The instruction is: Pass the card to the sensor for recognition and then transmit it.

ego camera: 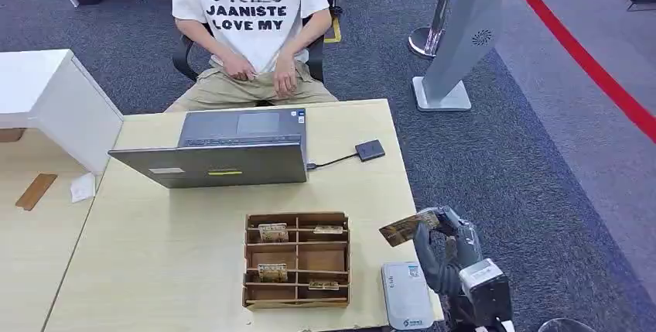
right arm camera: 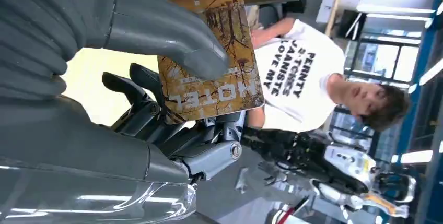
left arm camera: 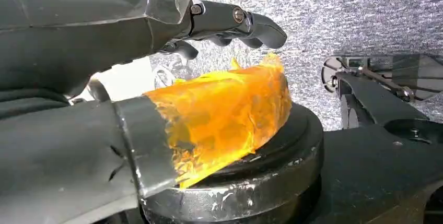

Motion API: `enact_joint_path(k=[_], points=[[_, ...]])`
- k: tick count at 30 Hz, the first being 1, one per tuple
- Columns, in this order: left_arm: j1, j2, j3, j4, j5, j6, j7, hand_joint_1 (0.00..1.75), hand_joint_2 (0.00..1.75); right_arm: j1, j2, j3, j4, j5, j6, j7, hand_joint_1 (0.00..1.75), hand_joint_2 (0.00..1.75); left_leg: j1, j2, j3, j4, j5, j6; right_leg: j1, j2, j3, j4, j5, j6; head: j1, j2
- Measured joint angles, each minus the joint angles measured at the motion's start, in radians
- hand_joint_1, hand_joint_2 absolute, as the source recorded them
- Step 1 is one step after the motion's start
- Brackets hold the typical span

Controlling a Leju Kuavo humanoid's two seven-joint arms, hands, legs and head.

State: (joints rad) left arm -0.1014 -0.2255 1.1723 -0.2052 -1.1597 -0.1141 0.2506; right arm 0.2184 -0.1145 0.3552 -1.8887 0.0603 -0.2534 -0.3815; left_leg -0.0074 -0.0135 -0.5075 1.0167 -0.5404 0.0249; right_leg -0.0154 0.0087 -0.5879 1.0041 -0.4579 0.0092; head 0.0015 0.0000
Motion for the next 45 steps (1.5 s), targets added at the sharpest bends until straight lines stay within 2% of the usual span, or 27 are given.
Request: enact_joint_path(k=[6, 19, 26, 35, 45], points=[[0.0, 0.0, -0.011, 0.0, -0.02, -0.003, 0.0, 0.0, 0.0, -0.071, 0.003, 0.01, 0.001, 0.065, 0.005, 0.008, 1.75, 1.75, 0.0, 0.0, 0.0, 0.0, 0.0, 0.0, 0.0, 0.0, 0.0, 0.0, 0.0, 0.0, 0.0, 0.0], [-0.002, 0.0, -0.058, 0.0, -0.061, -0.018, 0.0, 0.0, 0.0, -0.291, 0.005, 0.036, 0.095, 0.161, -0.041, 0.106, 1.75, 1.75, 0.0, 0.0, 0.0, 0.0, 0.0, 0.0, 0.0, 0.0, 0.0, 0.0, 0.0, 0.0, 0.0, 0.0], [-0.01, 0.0, -0.081, 0.0, -0.088, -0.028, 0.016, 0.0, 0.0, -0.449, 0.013, 0.059, 0.193, 0.294, -0.058, 0.215, 1.75, 1.75, 0.0, 0.0, 0.0, 0.0, 0.001, -0.001, 0.0, 0.0, 0.0, 0.001, 0.001, -0.001, 0.0, 0.0], [-0.023, 0.0, -0.112, 0.0, -0.114, -0.042, 0.035, 0.0, 0.0, -0.685, 0.044, 0.091, 0.409, 0.532, -0.058, 0.38, 1.75, 1.75, 0.0, -0.001, 0.0, 0.0, 0.002, -0.001, 0.0, 0.0, 0.0, 0.001, 0.001, -0.001, 0.0, 0.0], [-0.029, -0.001, -0.134, 0.0, -0.127, -0.052, 0.044, 0.0, 0.0, -0.82, 0.099, 0.104, 0.579, 0.683, -0.058, 0.451, 1.75, 1.75, 0.0, 0.0, 0.0, 0.0, 0.002, -0.001, 0.0, 0.0, 0.0, 0.001, 0.001, -0.001, 0.0, 0.0]])
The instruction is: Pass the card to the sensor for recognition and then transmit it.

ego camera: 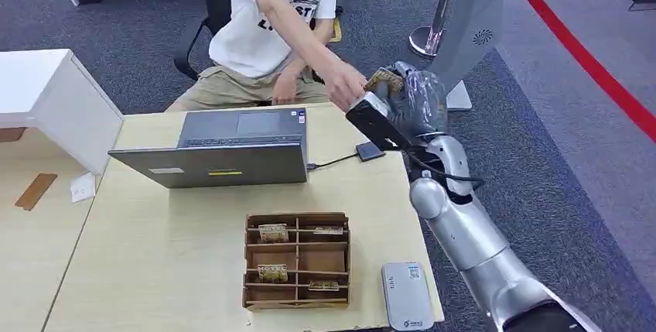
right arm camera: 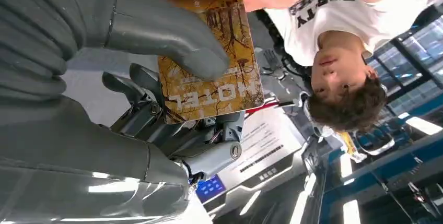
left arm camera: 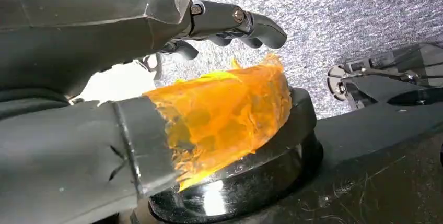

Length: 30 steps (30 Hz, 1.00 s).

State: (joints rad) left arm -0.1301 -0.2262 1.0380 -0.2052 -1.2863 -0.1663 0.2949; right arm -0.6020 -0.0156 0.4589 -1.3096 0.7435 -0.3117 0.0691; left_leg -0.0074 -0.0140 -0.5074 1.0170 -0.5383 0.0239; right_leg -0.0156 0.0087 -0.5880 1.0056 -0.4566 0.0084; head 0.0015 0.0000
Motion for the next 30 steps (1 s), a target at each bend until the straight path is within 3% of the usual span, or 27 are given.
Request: enact_joint_path(k=[8, 9, 10, 23, 30], points=[[-0.001, -0.001, -0.009, 0.0, -0.003, -0.002, 0.008, 0.0, 0.0, -0.02, 0.06, 0.014, 0.053, 0.034, 0.002, 0.008, 1.75, 1.75, 0.0, 0.0, 0.0, 0.0, 0.0, 0.0, 0.0, 0.0, 0.0, 0.0, 0.0, 0.0, 0.0, 0.0], [-0.001, -0.001, -0.009, 0.0, -0.003, -0.002, 0.008, 0.0, 0.0, -0.021, 0.067, 0.016, 0.056, 0.036, 0.004, 0.007, 0.56, 1.75, 0.0, 0.0, 0.0, 0.0, 0.0, 0.0, 0.0, 0.0, 0.0, 0.0, 0.0, 0.0, 0.0, 0.0], [-0.001, -0.002, -0.009, 0.0, -0.003, -0.002, 0.008, 0.0, 0.0, -0.021, 0.072, 0.019, 0.057, 0.037, 0.007, 0.007, 0.0, 1.75, 0.0, 0.0, 0.0, 0.0, 0.0, 0.0, 0.0, 0.0, 0.0, 0.0, 0.0, 0.0, 0.0, 0.0], [-0.001, -0.003, -0.009, 0.0, 0.014, 0.002, 0.006, 0.0, 0.0, -0.015, 0.097, 0.05, 0.058, 0.031, 0.043, 0.002, 0.0, 1.75, 0.0, 0.0, 0.0, 0.0, 0.0, 0.0, 0.0, 0.0, 0.0, 0.0, 0.0, 0.0, 0.0, 0.0], [0.001, -0.003, -0.009, 0.0, 0.028, 0.008, -0.004, 0.0, 0.0, 0.037, 0.1, 0.048, 0.003, -0.052, 0.034, -0.045, 0.0, 1.75, 0.0, 0.0, 0.0, 0.0, 0.0, 0.0, 0.0, 0.0, 0.0, 0.0, 0.0, 0.0, 0.0, 0.0]])
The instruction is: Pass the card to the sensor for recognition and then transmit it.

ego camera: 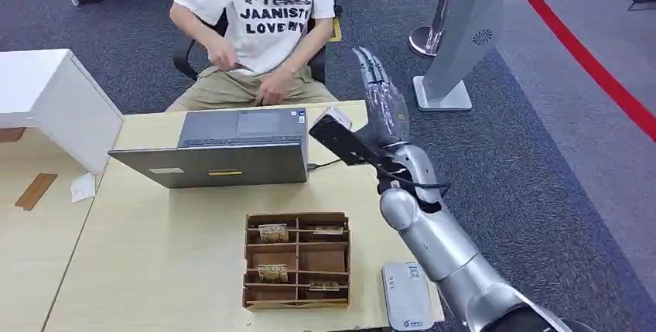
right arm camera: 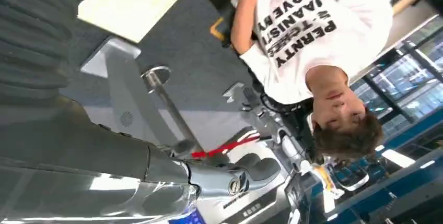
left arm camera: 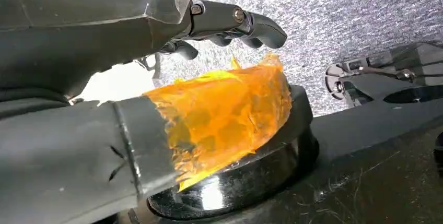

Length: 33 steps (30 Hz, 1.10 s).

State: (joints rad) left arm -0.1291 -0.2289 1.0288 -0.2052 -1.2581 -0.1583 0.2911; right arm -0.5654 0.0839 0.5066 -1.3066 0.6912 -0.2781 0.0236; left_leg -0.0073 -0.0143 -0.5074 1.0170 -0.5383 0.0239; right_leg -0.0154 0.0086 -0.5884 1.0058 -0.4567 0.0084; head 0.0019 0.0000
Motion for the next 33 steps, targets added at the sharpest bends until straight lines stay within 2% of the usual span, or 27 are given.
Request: enact_joint_path(k=[12, 20, 25, 33], points=[[0.016, 0.0, 0.02, 0.0, 0.048, 0.018, -0.027, 0.0, 0.0, 0.21, 0.0, 0.005, -0.23, -0.144, -0.047, -0.139, 0.0, 1.75, 0.0, 0.0, 0.0, 0.0, 0.0, 0.0, 0.0, 0.0, 0.0, 0.0, 0.0, 0.0, 0.0, 0.0], [0.024, 0.0, 0.039, 0.0, 0.069, 0.027, -0.034, 0.0, 0.0, 0.321, -0.008, 0.019, -0.336, -0.192, -0.061, -0.184, 0.0, 1.75, 0.0, 0.0, 0.0, 0.0, 0.0, 0.0, 0.0, 0.0, 0.0, 0.0, 0.0, 0.0, 0.0, 0.0], [0.027, 0.0, 0.06, 0.0, 0.1, 0.034, -0.039, 0.0, 0.0, 0.445, -0.023, 0.029, -0.402, -0.264, -0.077, -0.237, 0.0, 1.75, 0.0, 0.0, 0.0, 0.0, -0.001, -0.001, 0.0, 0.0, 0.0, 0.0, -0.001, 0.0, 0.0, 0.0], [0.028, 0.0, 0.094, 0.0, 0.125, 0.042, -0.039, 0.0, 0.0, 0.572, -0.048, 0.036, -0.434, -0.334, -0.046, -0.259, 0.0, 1.75, 0.0, 0.0, 0.0, -0.001, -0.001, -0.001, 0.0, 0.0, 0.0, -0.001, -0.001, 0.0, 0.0, 0.0]])
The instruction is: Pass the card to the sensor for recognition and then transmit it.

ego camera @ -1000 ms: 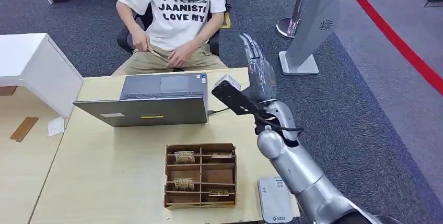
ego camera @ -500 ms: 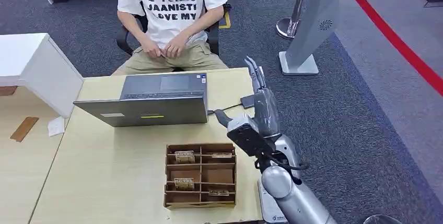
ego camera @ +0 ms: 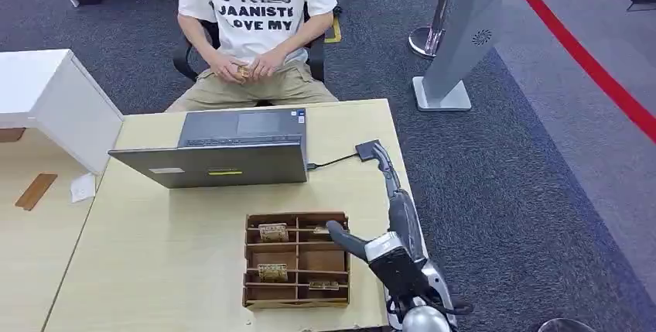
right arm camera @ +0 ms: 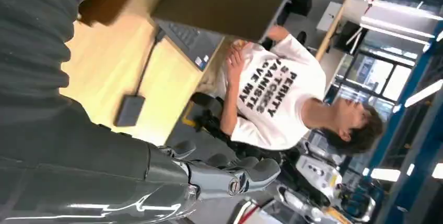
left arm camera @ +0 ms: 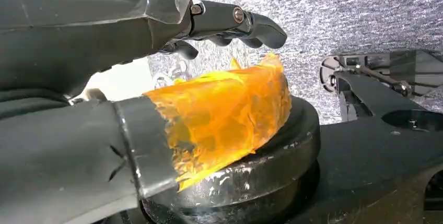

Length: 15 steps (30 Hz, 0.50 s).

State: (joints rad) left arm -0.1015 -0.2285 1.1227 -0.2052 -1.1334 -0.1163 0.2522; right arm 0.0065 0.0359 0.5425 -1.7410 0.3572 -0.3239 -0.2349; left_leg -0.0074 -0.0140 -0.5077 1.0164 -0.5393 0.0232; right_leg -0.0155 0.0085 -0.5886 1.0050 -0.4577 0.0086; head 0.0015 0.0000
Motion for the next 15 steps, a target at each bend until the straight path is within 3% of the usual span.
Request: enact_joint_path(k=[4, 10, 13, 15], points=[[0.0, 0.0, 0.006, 0.0, 0.004, 0.003, -0.002, 0.0, 0.0, 0.037, -0.007, 0.0, -0.009, -0.131, 0.089, -0.02, 0.0, 1.75, 0.0, 0.0, 0.0, 0.0, 0.0, 0.0, 0.0, 0.0, 0.0, 0.0, 0.0, 0.0, 0.0, 0.0], [0.0, 0.0, 0.009, 0.0, 0.005, 0.003, -0.003, 0.0, 0.0, 0.046, -0.009, 0.0, -0.013, -0.19, 0.132, -0.024, 0.0, 1.75, 0.0, 0.0, 0.0, 0.0, 0.0, 0.0, 0.0, 0.0, 0.0, 0.0, 0.0, 0.0, 0.0, 0.0], [0.0, 0.002, 0.011, 0.0, 0.005, 0.002, -0.003, 0.0, 0.0, 0.09, -0.025, 0.0, -0.019, -0.461, 0.365, -0.046, 0.0, 1.75, 0.0, 0.0, 0.0, 0.0, 0.0, 0.0, 0.0, 0.0, 0.0, 0.0, 0.0, 0.0, 0.0, 0.0], [0.0, 0.003, 0.011, 0.0, 0.004, 0.002, -0.004, 0.0, 0.0, 0.099, -0.033, 0.0, -0.019, -0.521, 0.42, -0.051, 0.0, 1.75, 0.0, 0.0, 0.0, 0.0, 0.0, 0.0, 0.0, 0.0, 0.0, 0.0, 0.0, 0.0, 0.0, 0.0]])
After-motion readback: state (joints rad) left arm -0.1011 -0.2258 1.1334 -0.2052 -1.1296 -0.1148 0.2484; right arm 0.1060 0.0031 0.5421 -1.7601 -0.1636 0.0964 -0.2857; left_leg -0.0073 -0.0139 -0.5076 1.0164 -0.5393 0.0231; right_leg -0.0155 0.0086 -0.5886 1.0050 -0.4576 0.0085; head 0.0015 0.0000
